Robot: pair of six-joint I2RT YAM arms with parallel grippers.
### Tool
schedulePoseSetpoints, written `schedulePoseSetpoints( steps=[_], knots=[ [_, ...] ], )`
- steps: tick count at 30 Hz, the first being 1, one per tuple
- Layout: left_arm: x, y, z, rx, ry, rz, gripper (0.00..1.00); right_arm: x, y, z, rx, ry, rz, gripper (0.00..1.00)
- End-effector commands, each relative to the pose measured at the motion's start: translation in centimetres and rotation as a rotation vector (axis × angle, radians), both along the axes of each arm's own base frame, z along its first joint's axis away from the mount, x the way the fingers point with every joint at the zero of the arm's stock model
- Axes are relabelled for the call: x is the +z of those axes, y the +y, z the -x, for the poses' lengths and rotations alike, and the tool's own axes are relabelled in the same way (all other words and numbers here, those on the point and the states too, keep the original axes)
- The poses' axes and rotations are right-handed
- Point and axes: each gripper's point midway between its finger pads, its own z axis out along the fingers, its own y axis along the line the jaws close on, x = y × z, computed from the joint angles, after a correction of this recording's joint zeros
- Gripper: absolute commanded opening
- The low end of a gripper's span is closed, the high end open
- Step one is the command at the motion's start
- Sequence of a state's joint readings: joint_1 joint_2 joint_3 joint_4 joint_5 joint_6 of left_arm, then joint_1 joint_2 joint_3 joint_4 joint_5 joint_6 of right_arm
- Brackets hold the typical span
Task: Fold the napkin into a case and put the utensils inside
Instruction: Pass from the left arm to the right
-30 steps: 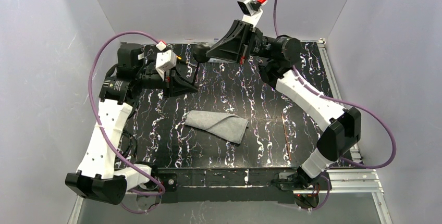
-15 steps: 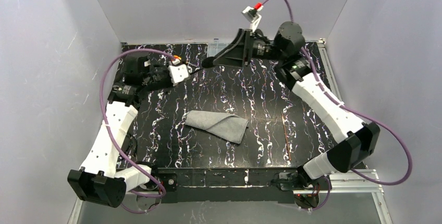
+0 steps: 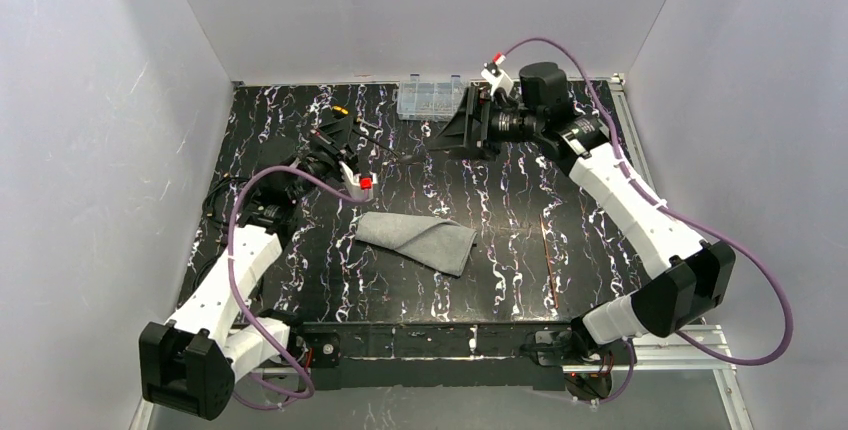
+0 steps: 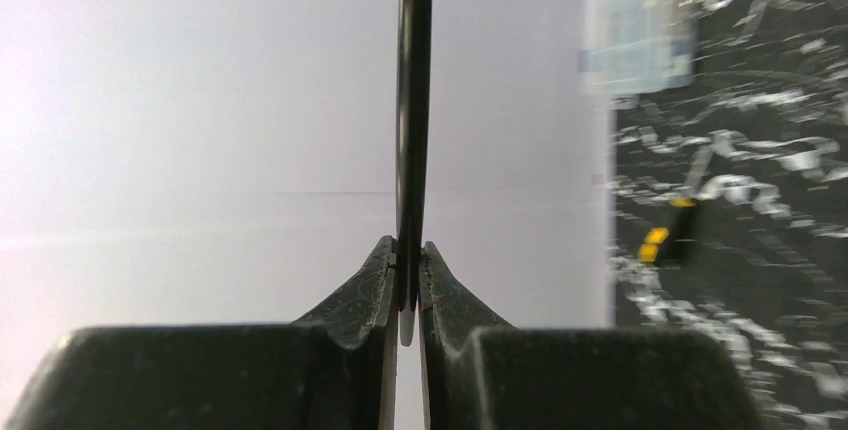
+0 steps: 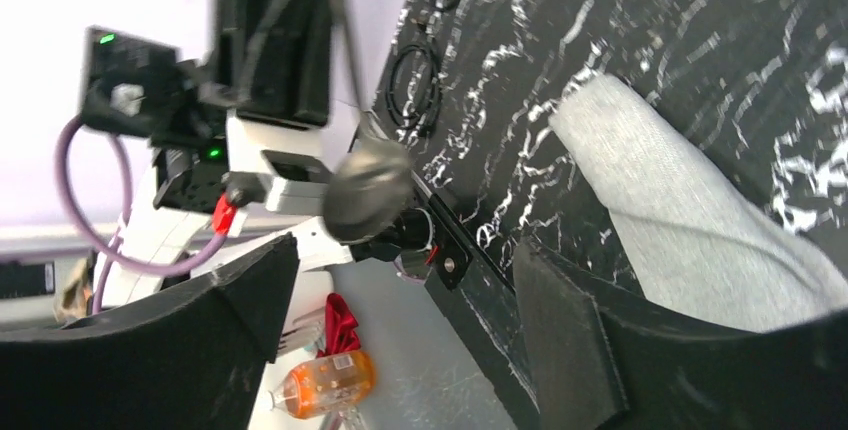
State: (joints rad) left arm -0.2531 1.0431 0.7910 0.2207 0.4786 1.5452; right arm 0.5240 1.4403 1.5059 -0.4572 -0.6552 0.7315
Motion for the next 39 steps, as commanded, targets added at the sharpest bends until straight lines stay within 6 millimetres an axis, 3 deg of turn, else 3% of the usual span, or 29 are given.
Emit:
schedulePoseSetpoints(
  steps=[1,4,8,19,22,28,35,39],
  knots=[
    [4.9,-1.1,-0.1,-0.055,-0.385,-0.154,0.0,-2.1,-0.3,0.3,-0.101,0.095,0.016,0.83],
    [4.4,-1.5,-0.2,-0.066,-0.447,-0.236,0.0,-1.7,0.6,0.5,-0.099,0.11,-0.028,0.79],
    [4.3,-1.4,-1.2,-0.027,-0.495,-0.281,0.0,-2.9,1.5,0.8,-0.103,0.19,-0.064,0.74],
    [4.9,-1.7,-2.3,0.031,-0.6,-0.3,0.0,-3.7,2.5,-1.5,-0.273,0.34,-0.253,0.59],
    [4.9,-1.6,-2.3,0.04,-0.603,-0.289,0.0,-4.6,3.2,-1.6,-0.282,0.371,-0.23,0.55],
    [5.4,-1.4,-1.8,0.045,-0.608,-0.268,0.0,-4.1,3.9,-2.6,-0.323,0.356,-0.259,0.5],
    [6.2,-1.2,-1.4,0.052,-0.619,-0.253,0.0,-5.1,5.0,-3.0,-0.347,0.369,-0.245,0.23],
    [6.2,-1.3,-1.0,0.043,-0.619,-0.243,0.0,-5.7,5.3,-3.2,-0.354,0.377,-0.229,0.16]
  ],
)
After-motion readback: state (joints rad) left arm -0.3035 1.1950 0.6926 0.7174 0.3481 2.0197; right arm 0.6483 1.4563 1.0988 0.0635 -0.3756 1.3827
